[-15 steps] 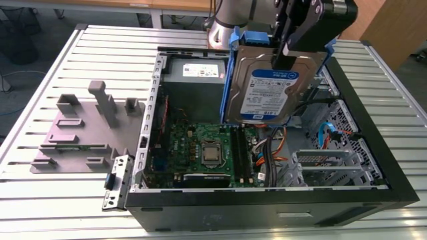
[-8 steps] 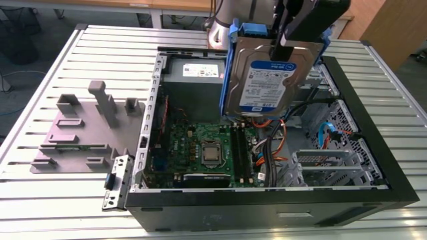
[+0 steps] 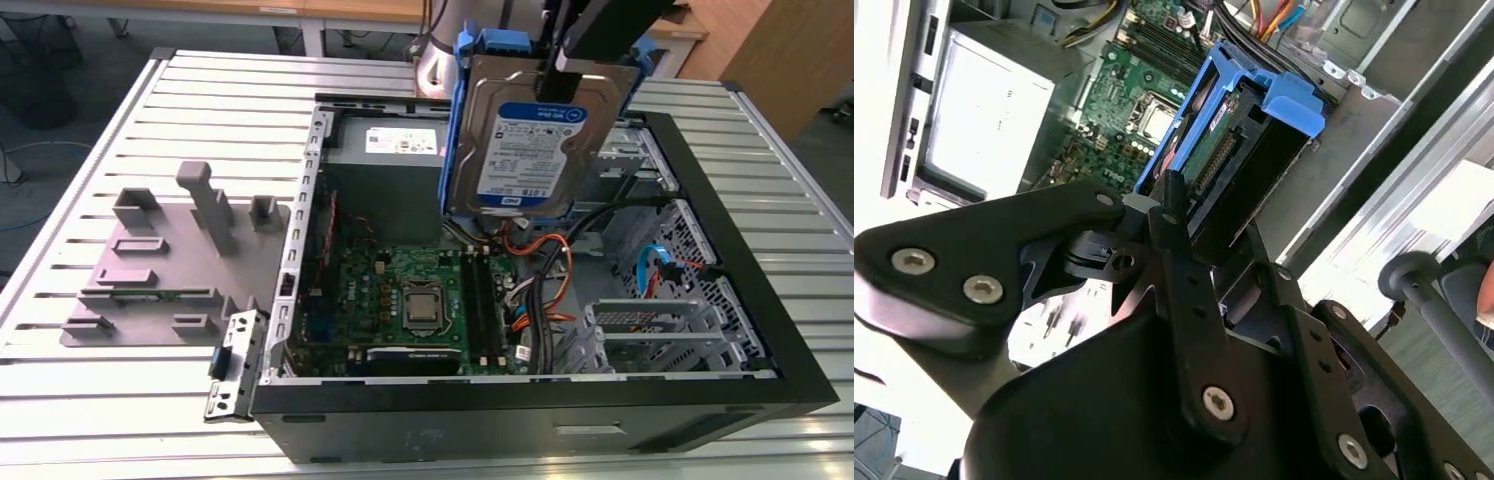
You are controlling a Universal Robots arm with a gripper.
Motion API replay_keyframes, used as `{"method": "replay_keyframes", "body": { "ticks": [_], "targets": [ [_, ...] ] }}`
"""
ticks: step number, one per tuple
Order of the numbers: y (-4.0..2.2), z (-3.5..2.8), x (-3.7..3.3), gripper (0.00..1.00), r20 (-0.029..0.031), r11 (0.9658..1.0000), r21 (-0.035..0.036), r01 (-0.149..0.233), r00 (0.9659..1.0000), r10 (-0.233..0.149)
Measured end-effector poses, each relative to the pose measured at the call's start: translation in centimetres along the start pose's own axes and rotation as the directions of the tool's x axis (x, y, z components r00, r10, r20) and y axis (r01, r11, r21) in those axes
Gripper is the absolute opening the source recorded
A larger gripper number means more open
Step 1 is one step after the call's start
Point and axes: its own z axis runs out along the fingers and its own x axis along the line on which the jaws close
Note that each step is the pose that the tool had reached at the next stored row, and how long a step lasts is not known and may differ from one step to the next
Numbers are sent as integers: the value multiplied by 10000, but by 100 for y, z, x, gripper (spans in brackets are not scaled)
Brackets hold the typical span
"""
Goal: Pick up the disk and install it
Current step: 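Pick up the disk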
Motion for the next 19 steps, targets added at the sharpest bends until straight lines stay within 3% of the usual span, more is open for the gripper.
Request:
{"method": "replay_keyframes", "body": {
  "ticks": [4,7,19],
  "targets": [
    [3,-9,-63,35,-2,10000,-2,31,10000,-31],
    [2,-9,-35,35,-1,10000,-2,52,10000,-52],
    [2,-9,-35,35,-3,9999,-6,143,9999,-143]
  ]
}}
